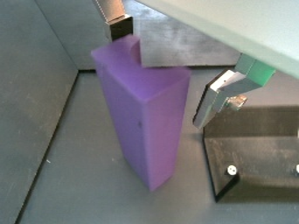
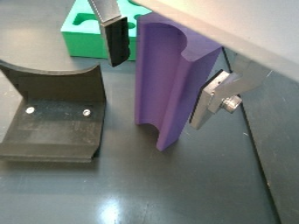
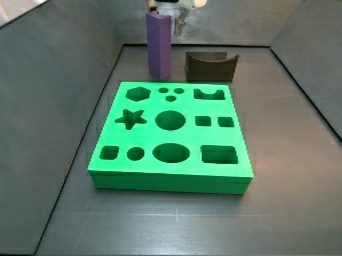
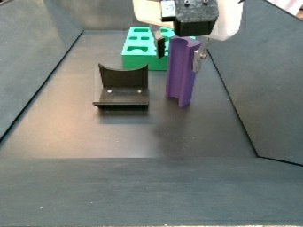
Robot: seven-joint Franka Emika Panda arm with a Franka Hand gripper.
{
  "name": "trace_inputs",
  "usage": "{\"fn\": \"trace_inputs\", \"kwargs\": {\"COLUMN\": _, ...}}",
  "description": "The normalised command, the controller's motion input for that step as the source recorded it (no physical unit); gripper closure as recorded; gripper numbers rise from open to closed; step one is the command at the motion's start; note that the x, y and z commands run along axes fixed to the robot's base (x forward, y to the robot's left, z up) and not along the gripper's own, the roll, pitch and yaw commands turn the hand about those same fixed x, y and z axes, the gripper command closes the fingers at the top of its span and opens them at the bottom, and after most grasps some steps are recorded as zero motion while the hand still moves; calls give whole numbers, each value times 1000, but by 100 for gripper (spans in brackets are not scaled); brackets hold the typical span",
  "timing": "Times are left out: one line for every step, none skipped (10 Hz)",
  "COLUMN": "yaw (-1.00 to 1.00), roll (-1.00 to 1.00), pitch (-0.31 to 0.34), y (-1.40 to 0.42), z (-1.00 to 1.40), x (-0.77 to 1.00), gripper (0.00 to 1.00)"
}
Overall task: Pick up the arch object. Move up. Move to above the board. Insert the arch object.
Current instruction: Pick up the arch object.
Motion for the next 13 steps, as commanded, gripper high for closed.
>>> {"fn": "trace_inputs", "kwargs": {"yaw": -206, "roll": -21, "pitch": -44, "y": -86, "z": -200, "x": -83, "gripper": 0}}
{"fn": "trace_inputs", "kwargs": {"yaw": -206, "roll": -11, "pitch": -41, "y": -57, "z": -200, "x": -134, "gripper": 0}}
{"fn": "trace_inputs", "kwargs": {"yaw": -191, "roll": 0, "pitch": -50, "y": -51, "z": -186, "x": -166, "gripper": 0}}
{"fn": "trace_inputs", "kwargs": {"yaw": -206, "roll": 0, "pitch": -66, "y": -74, "z": -174, "x": -260, "gripper": 0}}
{"fn": "trace_inputs", "kwargs": {"yaw": -237, "roll": 0, "pitch": -70, "y": -71, "z": -180, "x": -329, "gripper": 0}}
{"fn": "trace_inputs", "kwargs": {"yaw": -289, "roll": -26, "pitch": -76, "y": -34, "z": -83, "x": -431, "gripper": 0}}
{"fn": "trace_inputs", "kwargs": {"yaw": -323, "roll": -23, "pitch": -64, "y": -29, "z": 0, "x": -431, "gripper": 0}}
{"fn": "trace_inputs", "kwargs": {"yaw": -214, "roll": -41, "pitch": -40, "y": 0, "z": 0, "x": -209, "gripper": 0}}
{"fn": "trace_inputs", "kwargs": {"yaw": -114, "roll": 0, "pitch": -3, "y": 0, "z": 0, "x": -43, "gripper": 0}}
{"fn": "trace_inputs", "kwargs": {"yaw": 0, "roll": 0, "pitch": 0, "y": 0, "z": -23, "x": 0, "gripper": 0}}
{"fn": "trace_inputs", "kwargs": {"yaw": 0, "roll": 0, "pitch": 0, "y": 0, "z": -11, "x": 60, "gripper": 0}}
{"fn": "trace_inputs", "kwargs": {"yaw": -517, "roll": 4, "pitch": 0, "y": -160, "z": 0, "x": 343, "gripper": 0}}
{"fn": "trace_inputs", "kwargs": {"yaw": -734, "roll": 14, "pitch": 0, "y": -169, "z": 0, "x": 243, "gripper": 0}}
